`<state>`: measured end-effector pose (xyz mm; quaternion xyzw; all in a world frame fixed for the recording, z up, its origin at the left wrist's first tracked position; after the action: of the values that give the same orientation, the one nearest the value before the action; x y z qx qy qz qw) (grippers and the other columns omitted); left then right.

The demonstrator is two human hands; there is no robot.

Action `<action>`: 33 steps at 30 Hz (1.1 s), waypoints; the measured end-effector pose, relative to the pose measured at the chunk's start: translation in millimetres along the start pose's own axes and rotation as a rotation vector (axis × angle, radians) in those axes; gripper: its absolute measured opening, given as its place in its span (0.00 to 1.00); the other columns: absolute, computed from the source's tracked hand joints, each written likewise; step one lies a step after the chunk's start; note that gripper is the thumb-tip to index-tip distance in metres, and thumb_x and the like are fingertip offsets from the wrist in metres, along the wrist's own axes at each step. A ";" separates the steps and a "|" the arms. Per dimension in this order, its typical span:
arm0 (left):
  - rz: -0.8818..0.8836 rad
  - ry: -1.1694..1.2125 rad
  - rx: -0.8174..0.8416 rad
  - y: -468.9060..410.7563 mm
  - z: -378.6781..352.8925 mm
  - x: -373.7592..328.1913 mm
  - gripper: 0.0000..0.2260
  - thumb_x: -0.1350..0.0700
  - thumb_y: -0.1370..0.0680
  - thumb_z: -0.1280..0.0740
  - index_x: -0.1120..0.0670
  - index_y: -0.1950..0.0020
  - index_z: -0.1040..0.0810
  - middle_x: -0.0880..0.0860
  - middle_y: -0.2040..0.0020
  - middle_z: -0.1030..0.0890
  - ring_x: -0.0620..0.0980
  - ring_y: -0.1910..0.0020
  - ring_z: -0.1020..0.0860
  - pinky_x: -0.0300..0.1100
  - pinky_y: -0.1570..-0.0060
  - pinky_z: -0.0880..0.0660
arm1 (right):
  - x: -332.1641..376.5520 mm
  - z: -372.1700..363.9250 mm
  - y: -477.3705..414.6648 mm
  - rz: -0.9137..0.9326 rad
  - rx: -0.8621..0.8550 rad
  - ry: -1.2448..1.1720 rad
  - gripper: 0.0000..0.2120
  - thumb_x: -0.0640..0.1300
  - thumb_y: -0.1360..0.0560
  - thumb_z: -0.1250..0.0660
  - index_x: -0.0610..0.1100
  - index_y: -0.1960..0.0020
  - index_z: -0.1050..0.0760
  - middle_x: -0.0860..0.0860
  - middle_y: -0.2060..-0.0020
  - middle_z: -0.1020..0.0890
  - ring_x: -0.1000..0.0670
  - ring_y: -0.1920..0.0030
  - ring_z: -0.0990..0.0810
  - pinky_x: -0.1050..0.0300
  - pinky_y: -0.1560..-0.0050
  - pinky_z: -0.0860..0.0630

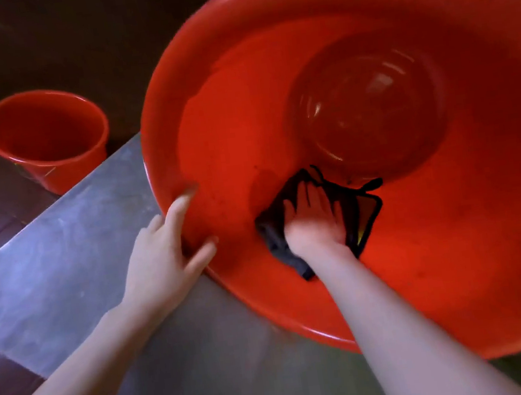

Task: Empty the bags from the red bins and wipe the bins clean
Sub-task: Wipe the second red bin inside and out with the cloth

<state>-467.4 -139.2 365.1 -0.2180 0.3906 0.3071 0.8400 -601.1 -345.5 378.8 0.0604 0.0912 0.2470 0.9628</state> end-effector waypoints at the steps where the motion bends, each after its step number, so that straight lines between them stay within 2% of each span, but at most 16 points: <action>1: 0.001 -0.023 0.000 -3.4 -1.8 0.6 0.32 0.39 0.28 0.37 0.39 0.27 0.45 0.57 0.51 0.21 0.59 0.55 0.23 0.49 0.54 0.28 | -1.9 0.7 -16.9 -0.055 0.031 -0.027 0.28 0.56 0.17 0.54 0.45 0.21 0.52 0.49 0.21 0.47 0.49 0.22 0.48 0.46 0.24 0.52; 3: -0.002 -0.050 -0.007 -8.5 -4.3 1.2 0.32 0.37 0.28 0.40 0.40 0.26 0.46 0.52 0.59 0.23 0.55 0.63 0.24 0.47 0.59 0.30 | -0.4 2.4 -43.3 -0.145 0.049 -0.074 0.29 0.56 0.17 0.56 0.45 0.21 0.52 0.50 0.21 0.48 0.49 0.22 0.51 0.45 0.24 0.54; 7: -0.074 -0.075 0.021 -7.7 -5.3 2.4 0.29 0.38 0.24 0.43 0.43 0.25 0.46 0.50 0.60 0.22 0.52 0.64 0.25 0.51 0.57 0.27 | 26.7 4.5 -51.5 -0.213 0.015 -0.207 0.29 0.57 0.17 0.57 0.45 0.20 0.53 0.51 0.21 0.49 0.49 0.22 0.52 0.44 0.24 0.54; 10: -0.098 -0.021 0.033 -8.2 -2.0 0.3 0.24 0.42 0.20 0.48 0.44 0.24 0.45 0.53 0.55 0.20 0.55 0.58 0.25 0.49 0.57 0.31 | 57.0 5.8 -14.7 -0.030 -0.075 -0.117 0.29 0.56 0.17 0.57 0.46 0.20 0.56 0.50 0.21 0.49 0.51 0.22 0.50 0.46 0.24 0.49; 12: -0.093 0.011 0.052 -6.2 0.1 0.2 0.22 0.43 0.19 0.51 0.44 0.25 0.44 0.54 0.52 0.19 0.56 0.56 0.25 0.48 0.57 0.32 | 76.6 5.4 28.7 0.123 -0.133 -0.109 0.31 0.58 0.20 0.61 0.45 0.20 0.57 0.50 0.21 0.50 0.51 0.22 0.50 0.47 0.24 0.48; 15: -0.099 0.040 0.092 -4.3 2.1 -0.4 0.22 0.43 0.19 0.52 0.43 0.25 0.42 0.53 0.48 0.19 0.54 0.56 0.25 0.50 0.57 0.29 | 89.9 3.1 80.0 0.189 -0.138 -0.200 0.32 0.59 0.20 0.63 0.46 0.20 0.54 0.51 0.21 0.47 0.49 0.22 0.48 0.47 0.24 0.48; 19: -0.093 0.056 0.060 -5.5 2.1 0.6 0.21 0.41 0.19 0.51 0.40 0.26 0.41 0.47 0.57 0.23 0.51 0.60 0.26 0.47 0.58 0.32 | 84.1 5.0 59.7 0.126 -0.128 -0.191 0.30 0.57 0.19 0.59 0.47 0.20 0.54 0.51 0.21 0.47 0.51 0.22 0.48 0.48 0.24 0.48; 22: -0.075 0.025 0.046 -6.2 0.2 -0.3 0.22 0.41 0.20 0.49 0.42 0.27 0.40 0.43 0.63 0.26 0.52 0.62 0.26 0.47 0.58 0.33 | 61.2 6.7 1.2 -0.046 -0.082 -0.224 0.27 0.54 0.17 0.55 0.48 0.20 0.55 0.51 0.21 0.49 0.52 0.22 0.50 0.49 0.24 0.49; 25: -0.083 -0.029 0.063 -7.3 -1.5 -1.9 0.26 0.41 0.24 0.42 0.44 0.27 0.38 0.40 0.69 0.32 0.50 0.65 0.27 0.48 0.60 0.30 | 42.8 12.0 -44.2 -0.175 -0.020 -0.308 0.26 0.53 0.16 0.55 0.47 0.20 0.53 0.51 0.21 0.48 0.51 0.22 0.49 0.48 0.24 0.50; 29: -0.073 -0.030 0.060 -7.7 -2.5 -1.7 0.27 0.41 0.25 0.39 0.45 0.27 0.39 0.43 0.68 0.28 0.49 0.67 0.26 0.49 0.59 0.29 | 48.0 8.3 -34.4 -0.123 -0.010 -0.230 0.27 0.54 0.16 0.55 0.47 0.20 0.54 0.51 0.21 0.48 0.51 0.22 0.49 0.48 0.24 0.50; 33: -0.089 -0.032 0.048 -5.6 -0.2 -2.7 0.27 0.42 0.27 0.40 0.47 0.28 0.37 0.49 0.63 0.22 0.54 0.63 0.24 0.50 0.58 0.29 | 62.8 2.2 51.5 0.059 -0.104 -0.112 0.30 0.56 0.19 0.56 0.46 0.20 0.52 0.49 0.22 0.44 0.50 0.22 0.46 0.47 0.24 0.48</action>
<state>-465.0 -144.3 367.8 -0.2100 0.3745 0.2633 0.8639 -570.5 -270.3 380.1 0.0269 0.0223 0.2758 0.9606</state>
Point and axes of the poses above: each hand's wrist, its own y-axis away from the middle knuckle, its own z-axis out of the back of the hand, x = y × z, the point moved 4 cm from there along -y, towards the middle knuckle
